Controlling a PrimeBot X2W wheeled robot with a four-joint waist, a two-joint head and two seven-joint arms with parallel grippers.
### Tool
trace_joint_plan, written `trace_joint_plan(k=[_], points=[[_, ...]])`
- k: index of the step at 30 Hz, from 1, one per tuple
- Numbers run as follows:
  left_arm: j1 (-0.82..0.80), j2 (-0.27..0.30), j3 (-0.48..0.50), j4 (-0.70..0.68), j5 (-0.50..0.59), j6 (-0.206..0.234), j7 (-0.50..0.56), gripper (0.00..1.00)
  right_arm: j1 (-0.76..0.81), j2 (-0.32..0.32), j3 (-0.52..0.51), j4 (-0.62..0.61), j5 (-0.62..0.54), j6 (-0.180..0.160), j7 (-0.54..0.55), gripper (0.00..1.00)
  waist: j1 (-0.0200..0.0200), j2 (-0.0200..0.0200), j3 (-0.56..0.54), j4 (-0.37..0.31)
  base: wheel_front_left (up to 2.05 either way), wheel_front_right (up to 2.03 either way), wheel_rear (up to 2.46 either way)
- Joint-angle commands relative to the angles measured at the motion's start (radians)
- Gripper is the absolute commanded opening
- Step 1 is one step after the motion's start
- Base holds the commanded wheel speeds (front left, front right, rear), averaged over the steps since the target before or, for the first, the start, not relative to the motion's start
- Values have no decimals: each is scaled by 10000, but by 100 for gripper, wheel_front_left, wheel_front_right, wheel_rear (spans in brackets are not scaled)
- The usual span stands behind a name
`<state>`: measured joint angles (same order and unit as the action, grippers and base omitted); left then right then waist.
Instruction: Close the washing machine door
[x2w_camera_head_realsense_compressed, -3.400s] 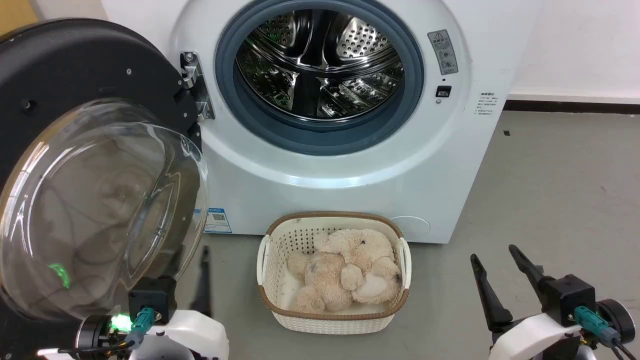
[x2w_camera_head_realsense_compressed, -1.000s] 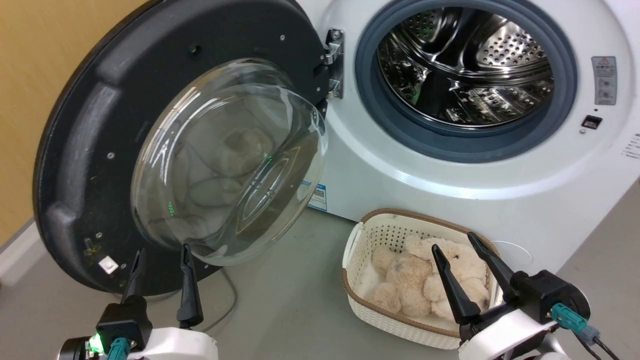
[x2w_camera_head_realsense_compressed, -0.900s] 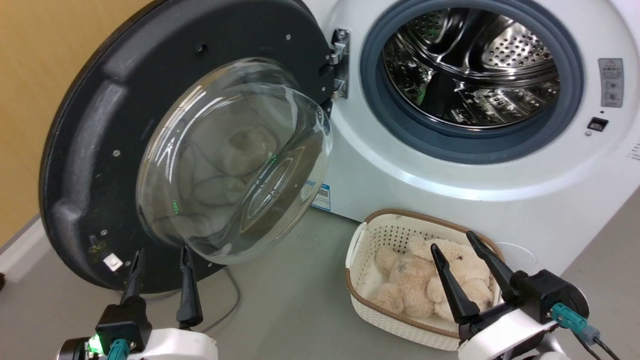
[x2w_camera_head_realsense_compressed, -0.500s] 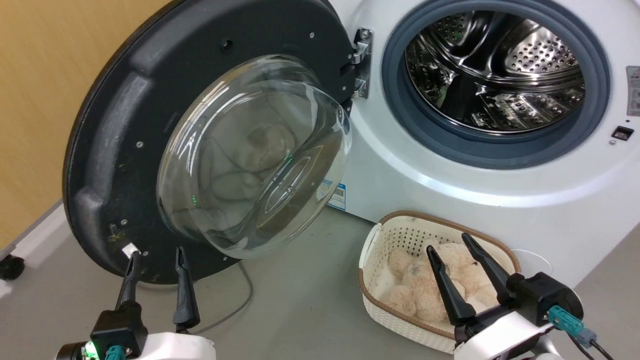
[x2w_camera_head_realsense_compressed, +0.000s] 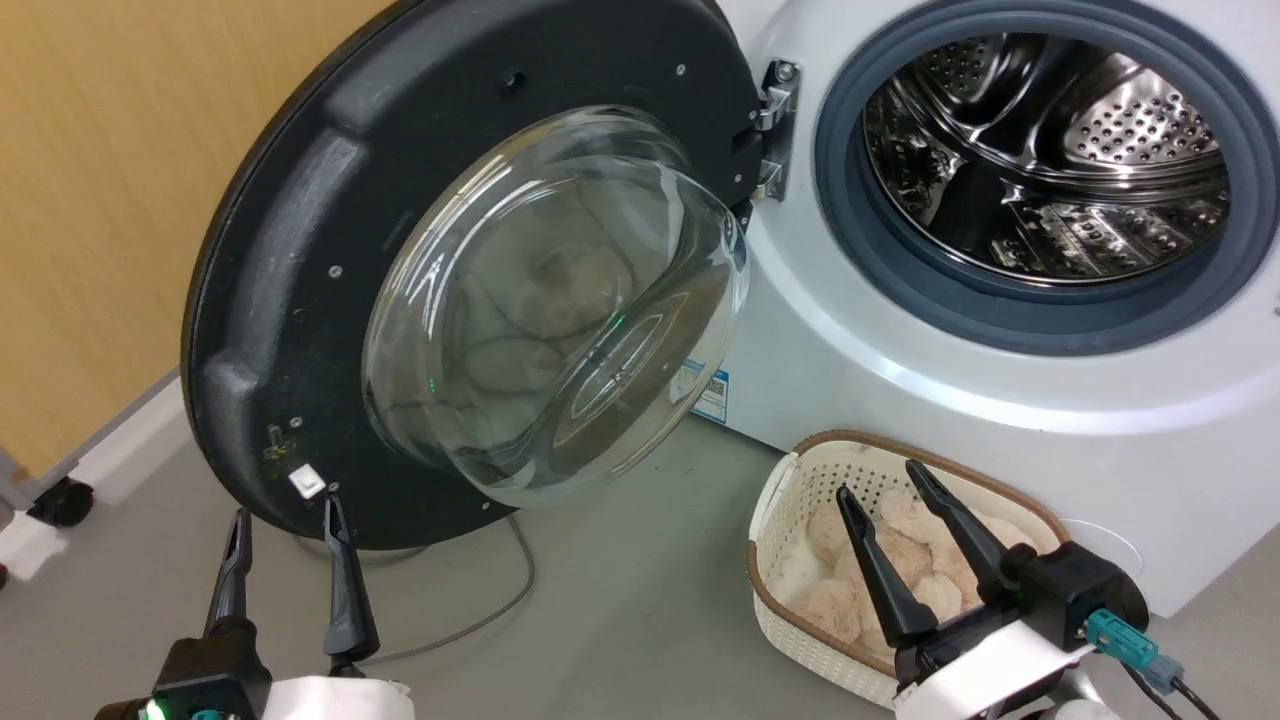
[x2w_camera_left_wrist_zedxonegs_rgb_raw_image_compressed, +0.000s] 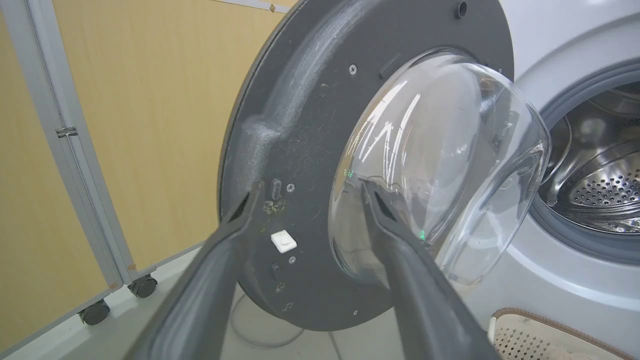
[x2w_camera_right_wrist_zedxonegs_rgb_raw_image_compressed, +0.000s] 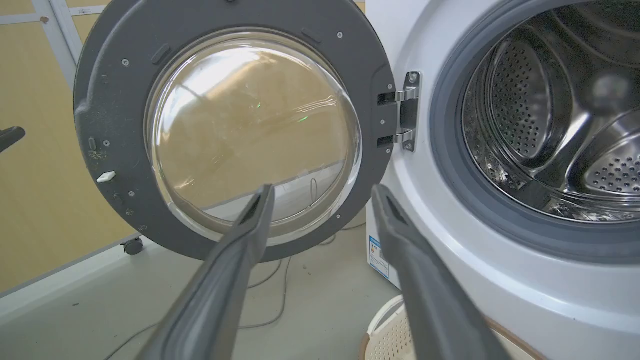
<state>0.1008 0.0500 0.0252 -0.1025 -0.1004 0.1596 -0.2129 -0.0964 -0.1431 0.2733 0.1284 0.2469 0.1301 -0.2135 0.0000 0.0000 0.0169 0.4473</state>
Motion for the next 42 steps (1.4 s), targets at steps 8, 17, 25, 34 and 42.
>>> trace_joint_plan(k=[8, 17, 25, 34, 42], points=[[182, 3, 118, -110, -124, 105, -232, 87, -196, -107, 190, 96, 215, 5, -226, 100, 0, 0, 14, 360, 0, 0, 0], [-26, 35, 453, -186, -644, -193, -420, 0, 111, -63, 0, -7, 253, 6, -415, 100, 0, 0, 136, 762, 0, 0, 0], [-1788, 895, 1462, 646, -1594, -1161, -409, 0, 558, -3, -682, -498, -22, 6, -483, 100, 0, 0, 471, 850, 0, 0, 0], [-4394, 2331, 2509, 3131, -3639, -2055, 1480, 0, 399, -110, -724, -861, -231, 6, -444, 100, 0, 0, 1126, 187, 0, 0, 0], [-6116, 2145, 3686, 5156, -6878, -2287, 4008, 0, 209, -155, -716, -829, -237, 6, -438, 100, 0, 0, 1388, -90, 0, 0, 0]])
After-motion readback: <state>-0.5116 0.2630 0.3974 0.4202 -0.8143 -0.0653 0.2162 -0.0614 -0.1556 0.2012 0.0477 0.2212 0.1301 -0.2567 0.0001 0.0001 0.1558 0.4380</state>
